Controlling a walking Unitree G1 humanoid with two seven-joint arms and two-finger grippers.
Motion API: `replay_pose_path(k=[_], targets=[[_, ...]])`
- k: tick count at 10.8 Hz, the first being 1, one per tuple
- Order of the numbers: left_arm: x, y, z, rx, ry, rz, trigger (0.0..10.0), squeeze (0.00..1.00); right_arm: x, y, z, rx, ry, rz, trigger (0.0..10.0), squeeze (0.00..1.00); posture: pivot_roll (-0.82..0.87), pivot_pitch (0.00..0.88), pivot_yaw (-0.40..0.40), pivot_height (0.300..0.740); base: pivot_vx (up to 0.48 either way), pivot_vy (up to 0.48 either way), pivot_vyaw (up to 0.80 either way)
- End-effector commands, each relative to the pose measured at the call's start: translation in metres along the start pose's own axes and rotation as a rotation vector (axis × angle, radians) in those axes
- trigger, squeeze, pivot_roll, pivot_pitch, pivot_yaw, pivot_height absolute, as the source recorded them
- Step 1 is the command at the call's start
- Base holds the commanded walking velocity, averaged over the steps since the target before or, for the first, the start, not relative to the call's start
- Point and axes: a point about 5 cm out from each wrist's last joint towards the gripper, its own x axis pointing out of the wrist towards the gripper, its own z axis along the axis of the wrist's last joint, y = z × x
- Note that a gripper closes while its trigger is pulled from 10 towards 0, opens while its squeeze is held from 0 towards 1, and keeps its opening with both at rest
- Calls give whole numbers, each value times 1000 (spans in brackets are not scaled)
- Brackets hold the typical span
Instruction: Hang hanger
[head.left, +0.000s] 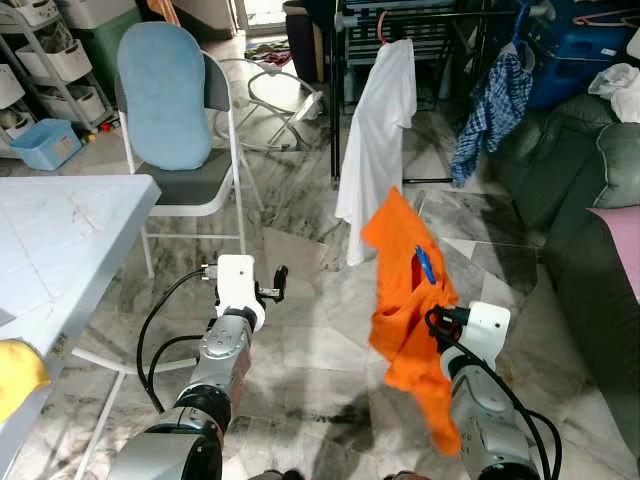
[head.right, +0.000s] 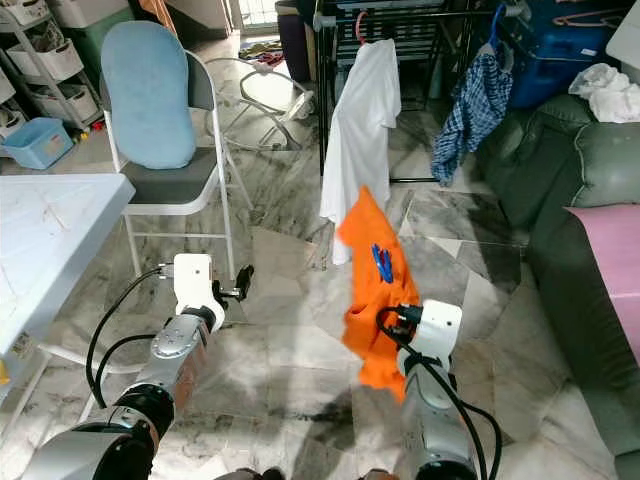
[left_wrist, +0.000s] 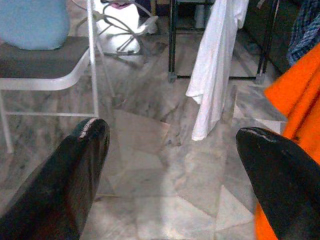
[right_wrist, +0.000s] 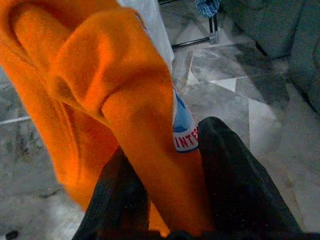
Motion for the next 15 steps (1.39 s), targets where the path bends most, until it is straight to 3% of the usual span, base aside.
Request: replay_pose_path(k=[1,4,9,15], targets=[[0,-6,0,6,-2,-39,10000,0,1,1,7,2,-46,-27,10000,0,-219,22,99,740,277,0,0],[1,-10,2,7,-13,-52,10000,0,-1,-17,6,2,-73,-107,10000,0,-238,44,107,740,310,0,0],[3,-11,9,-1,-40,-73,10000,0,1,-13,22,-28,-129,-65,10000,0,-232,119,100,740,424,0,0],[-3,-17,1,-4,-49,-97,10000,0,-1,-8,17,-19,-114,-48,10000,0,-177,184,94,740,458,0,0]])
